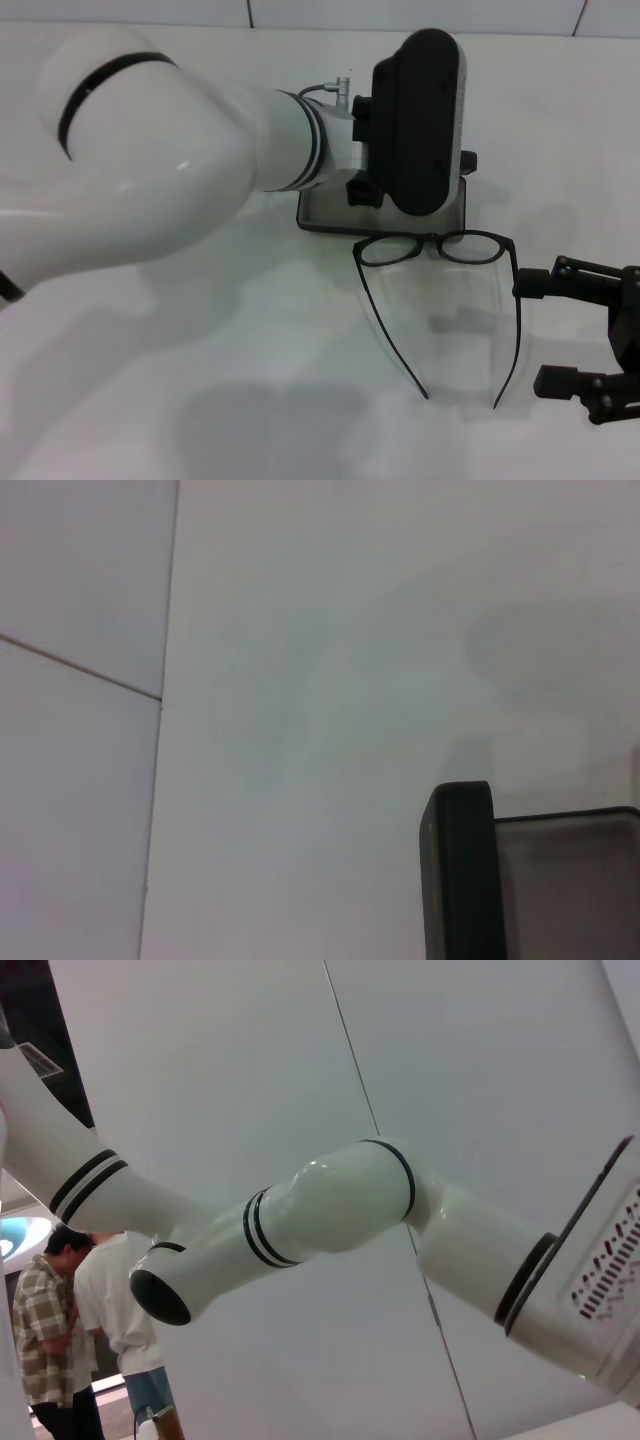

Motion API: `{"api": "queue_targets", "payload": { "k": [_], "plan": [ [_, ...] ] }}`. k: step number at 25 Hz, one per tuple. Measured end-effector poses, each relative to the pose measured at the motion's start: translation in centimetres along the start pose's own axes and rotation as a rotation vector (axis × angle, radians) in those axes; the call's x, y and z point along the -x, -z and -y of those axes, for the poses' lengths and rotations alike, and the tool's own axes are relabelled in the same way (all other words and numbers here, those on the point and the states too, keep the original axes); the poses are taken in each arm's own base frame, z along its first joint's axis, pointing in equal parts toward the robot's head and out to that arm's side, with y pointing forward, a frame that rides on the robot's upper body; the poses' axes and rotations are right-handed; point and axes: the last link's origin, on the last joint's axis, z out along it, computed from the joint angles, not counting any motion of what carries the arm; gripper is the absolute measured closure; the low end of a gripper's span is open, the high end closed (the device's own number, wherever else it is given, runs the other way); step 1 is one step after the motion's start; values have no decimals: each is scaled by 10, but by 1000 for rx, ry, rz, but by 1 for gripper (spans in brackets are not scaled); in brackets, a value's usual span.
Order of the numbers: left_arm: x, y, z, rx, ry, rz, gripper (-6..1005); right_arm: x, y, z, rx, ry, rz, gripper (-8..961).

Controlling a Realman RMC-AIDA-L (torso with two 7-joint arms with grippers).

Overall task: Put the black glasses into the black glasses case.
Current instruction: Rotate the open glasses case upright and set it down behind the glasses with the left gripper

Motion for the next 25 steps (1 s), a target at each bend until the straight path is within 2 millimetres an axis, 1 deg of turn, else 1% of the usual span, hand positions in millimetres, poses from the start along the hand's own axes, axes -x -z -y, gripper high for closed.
{"api": "queue_targets", "payload": {
  "k": [10,18,25],
  "plan": [
    [1,-6,-2,-6,41,1,792,-1,1,1,-19,0,3,115],
    [3,-10,-8,17,71,19,789,0,1,2,-22,2,6,119],
    [1,-10,-10,20,110,18,787,-1,2,1,-24,-1,7,121]
  ]
}}
